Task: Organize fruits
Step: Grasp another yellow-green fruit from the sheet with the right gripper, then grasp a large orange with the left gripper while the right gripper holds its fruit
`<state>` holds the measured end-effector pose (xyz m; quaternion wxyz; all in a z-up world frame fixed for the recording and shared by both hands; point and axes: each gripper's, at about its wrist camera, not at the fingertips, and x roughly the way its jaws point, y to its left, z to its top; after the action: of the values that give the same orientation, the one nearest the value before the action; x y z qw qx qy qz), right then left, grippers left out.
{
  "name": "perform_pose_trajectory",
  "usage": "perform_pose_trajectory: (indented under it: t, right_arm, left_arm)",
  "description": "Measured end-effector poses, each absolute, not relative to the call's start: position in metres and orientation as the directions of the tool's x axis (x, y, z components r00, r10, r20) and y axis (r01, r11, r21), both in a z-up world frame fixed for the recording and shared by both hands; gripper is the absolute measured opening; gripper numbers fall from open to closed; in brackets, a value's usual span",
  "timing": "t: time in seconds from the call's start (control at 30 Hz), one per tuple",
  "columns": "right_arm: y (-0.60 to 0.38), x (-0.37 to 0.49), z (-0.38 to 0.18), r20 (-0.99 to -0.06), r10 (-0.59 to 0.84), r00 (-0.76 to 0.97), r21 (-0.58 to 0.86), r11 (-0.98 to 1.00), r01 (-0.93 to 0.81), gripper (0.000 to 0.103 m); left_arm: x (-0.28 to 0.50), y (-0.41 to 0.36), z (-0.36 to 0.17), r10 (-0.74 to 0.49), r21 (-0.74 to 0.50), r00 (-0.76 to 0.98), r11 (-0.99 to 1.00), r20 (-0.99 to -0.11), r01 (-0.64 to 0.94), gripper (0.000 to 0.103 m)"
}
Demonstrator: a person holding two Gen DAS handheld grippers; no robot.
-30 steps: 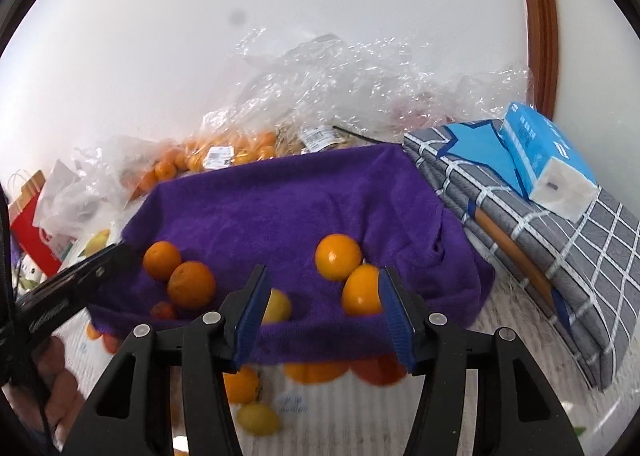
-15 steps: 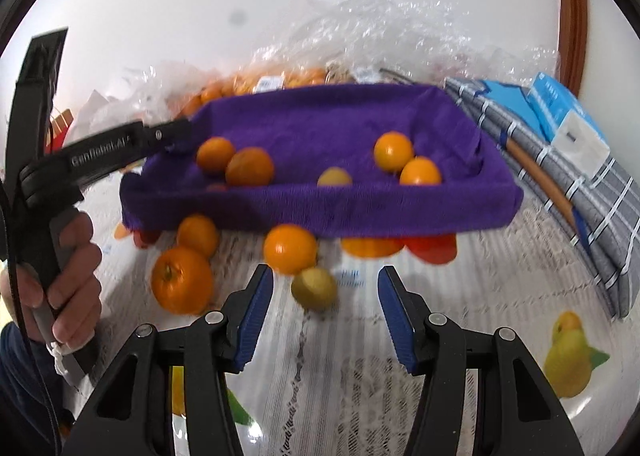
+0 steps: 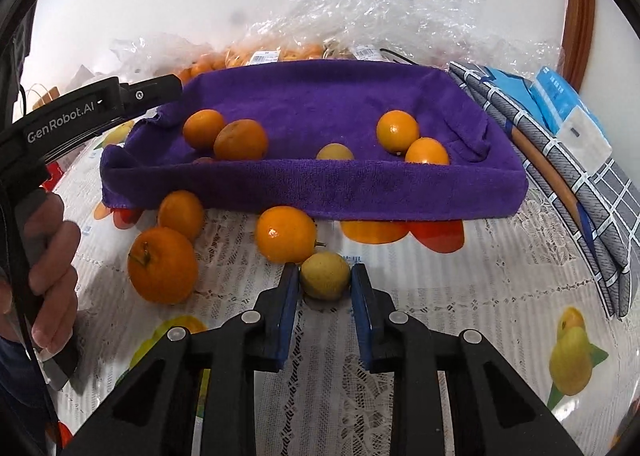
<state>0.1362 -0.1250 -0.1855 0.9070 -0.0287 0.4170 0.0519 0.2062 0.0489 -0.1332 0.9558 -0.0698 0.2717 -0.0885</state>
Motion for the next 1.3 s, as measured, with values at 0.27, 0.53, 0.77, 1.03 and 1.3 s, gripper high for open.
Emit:
perform_pose_trajectory:
  t: [0.27, 0.53, 0.77, 1.03, 1.3]
  right_arm:
    - [-0.134, 0.131, -0.18, -0.732, 0.097, 0.674, 0.034, 0.994, -0.106, 0.026]
    - [-0.145, 0.127, -0.175, -0.716, 0.102, 0.691, 0.069, 0.995, -0.075, 0.026]
    - [-0.166, 0.12, -0.171, -0.701, 0.054, 0.711, 0.025, 0.998, -0.05, 0.026]
    - [-0.199, 0.111, -0.164, -0.671, 0.003, 0.741, 0.012, 1.0, 0.007, 0.026]
    - [-0.211, 0.109, -0.165, -0.677, 0.052, 0.734, 0.082, 0.997, 0.005, 0.026]
  left_arm:
    - [0.205, 0.055, -0.127, -0.256, -0.246, 0.833, 0.958, -0.49, 0.149, 0.046]
    - [0.207, 0.054, -0.13, -0.296, -0.272, 0.806, 0.946, -0.513, 0.175, 0.045]
    - [0.207, 0.048, -0.135, -0.305, -0.261, 0.792, 0.946, -0.529, 0.19, 0.045]
    - [0.181, 0.058, -0.132, -0.296, -0.247, 0.772, 0.951, -0.562, 0.185, 0.045]
    - [0.148, 0.069, -0.153, -0.372, -0.337, 0.704, 0.921, -0.605, 0.196, 0.045]
